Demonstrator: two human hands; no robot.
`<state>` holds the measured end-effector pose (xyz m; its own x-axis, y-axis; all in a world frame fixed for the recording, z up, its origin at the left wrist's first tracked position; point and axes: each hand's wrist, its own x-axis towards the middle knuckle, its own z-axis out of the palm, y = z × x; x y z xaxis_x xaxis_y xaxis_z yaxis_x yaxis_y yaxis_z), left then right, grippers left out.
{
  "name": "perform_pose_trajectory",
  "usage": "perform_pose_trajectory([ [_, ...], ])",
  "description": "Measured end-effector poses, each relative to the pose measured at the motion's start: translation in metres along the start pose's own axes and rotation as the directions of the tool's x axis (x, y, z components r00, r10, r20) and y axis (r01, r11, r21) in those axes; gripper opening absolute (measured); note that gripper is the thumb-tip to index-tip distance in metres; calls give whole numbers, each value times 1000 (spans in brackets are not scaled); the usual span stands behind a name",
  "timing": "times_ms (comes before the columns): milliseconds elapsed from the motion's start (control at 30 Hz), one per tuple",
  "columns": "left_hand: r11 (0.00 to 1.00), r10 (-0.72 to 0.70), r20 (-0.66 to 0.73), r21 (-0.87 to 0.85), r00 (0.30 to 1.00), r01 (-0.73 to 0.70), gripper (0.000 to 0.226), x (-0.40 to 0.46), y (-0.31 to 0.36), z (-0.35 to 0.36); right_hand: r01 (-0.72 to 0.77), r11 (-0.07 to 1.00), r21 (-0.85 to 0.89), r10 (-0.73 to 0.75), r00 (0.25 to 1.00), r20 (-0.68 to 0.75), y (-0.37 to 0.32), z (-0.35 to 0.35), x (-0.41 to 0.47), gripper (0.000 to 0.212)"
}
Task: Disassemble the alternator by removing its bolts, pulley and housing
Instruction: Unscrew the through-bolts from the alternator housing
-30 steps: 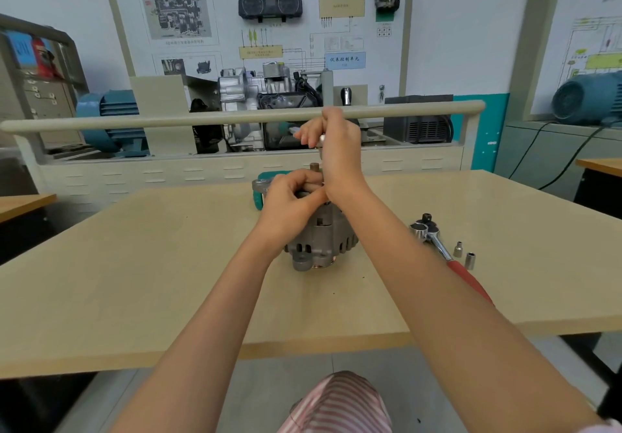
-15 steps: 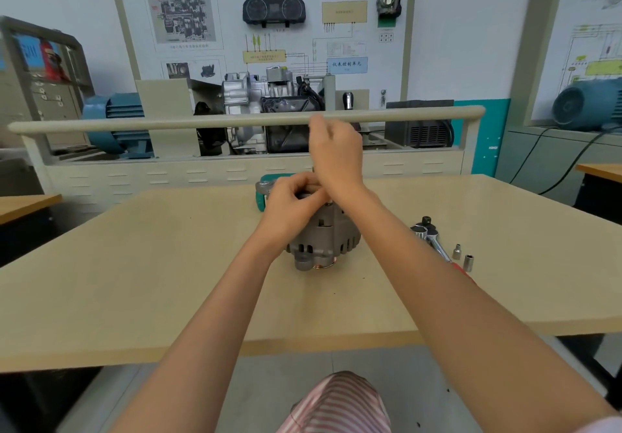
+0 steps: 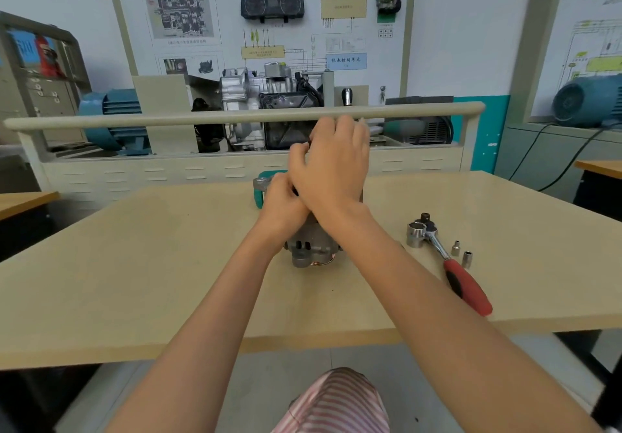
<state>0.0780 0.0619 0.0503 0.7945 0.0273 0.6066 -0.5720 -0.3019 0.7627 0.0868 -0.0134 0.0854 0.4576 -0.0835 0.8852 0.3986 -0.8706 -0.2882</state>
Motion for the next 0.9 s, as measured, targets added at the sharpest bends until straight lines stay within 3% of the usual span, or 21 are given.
perform_pose_trajectory([
  [67, 1000, -10, -14, -12, 1000, 10, 31, -1, 2, 1, -14, 1000, -26, 13, 1000, -28, -4, -2, 0, 26],
  [133, 1000, 7, 1, -19, 1000, -7, 33, -2, 4, 1, -45, 969, 243, 52, 998, -25, -4, -4, 5, 20],
  [167, 999, 25, 16, -20, 1000, -24, 34, -3, 4, 1, -64, 912, 404, 70, 998, 1, -4, -7, 8, 27],
  [233, 999, 49, 46, -20, 998, -49, 29, -3, 4, 0, -146, 747, 648, 103, 989, 105, -2, -9, 15, 40],
  [300, 999, 47, 61, -29, 997, -46, 21, -3, 3, 0, -297, 560, 773, 155, 955, 254, -1, -10, 21, 40],
  [367, 999, 35, 66, -28, 997, -34, 17, -2, 2, 0, -454, 342, 822, 167, 891, 423, 3, -8, 30, 46],
  [433, 1000, 19, 65, -7, 998, -19, 14, -1, 1, 0, -518, 148, 842, 111, 855, 506, 8, -8, 35, 54],
  [500, 1000, 8, 62, 1, 998, -8, 14, 0, 1, 0, -524, 58, 850, 86, 851, 519, 10, -8, 35, 56],
  [533, 1000, 13, 62, -5, 998, -12, 16, 0, 1, 0, -505, 105, 857, 101, 862, 496, 8, -8, 32, 54],
  [567, 1000, 21, 65, -7, 998, -21, 19, 0, 1, -1, -448, 242, 861, 125, 894, 431, 7, -7, 27, 49],
  [600, 1000, 24, 66, -2, 998, -24, 23, 0, 1, -1, -342, 451, 824, 129, 939, 319, 6, -5, 20, 41],
  [667, 1000, 4, 60, 4, 998, -4, 31, -1, 1, -1, -75, 864, 498, 37, 996, 86, 5, -3, 8, 22],
  [700, 1000, -12, 52, 0, 999, 12, 33, 0, 1, -1, -6, 961, 277, -1, 1000, 26, 4, -1, 4, 18],
  [733, 1000, -24, 41, -3, 999, 24, 33, 0, 1, -1, 7, 994, 111, -7, 1000, -3, 3, 0, 1, 20],
  [800, 1000, -31, 21, -1, 999, 31, 32, 0, 0, 0, -1, 1000, 7, 1, 999, -46, 1, -1, -1, 25],
  [900, 1000, -7, 14, -13, 1000, 7, 36, -1, 1, 1, -27, 963, 269, 32, 999, -12, 0, -4, 4, 17],
])
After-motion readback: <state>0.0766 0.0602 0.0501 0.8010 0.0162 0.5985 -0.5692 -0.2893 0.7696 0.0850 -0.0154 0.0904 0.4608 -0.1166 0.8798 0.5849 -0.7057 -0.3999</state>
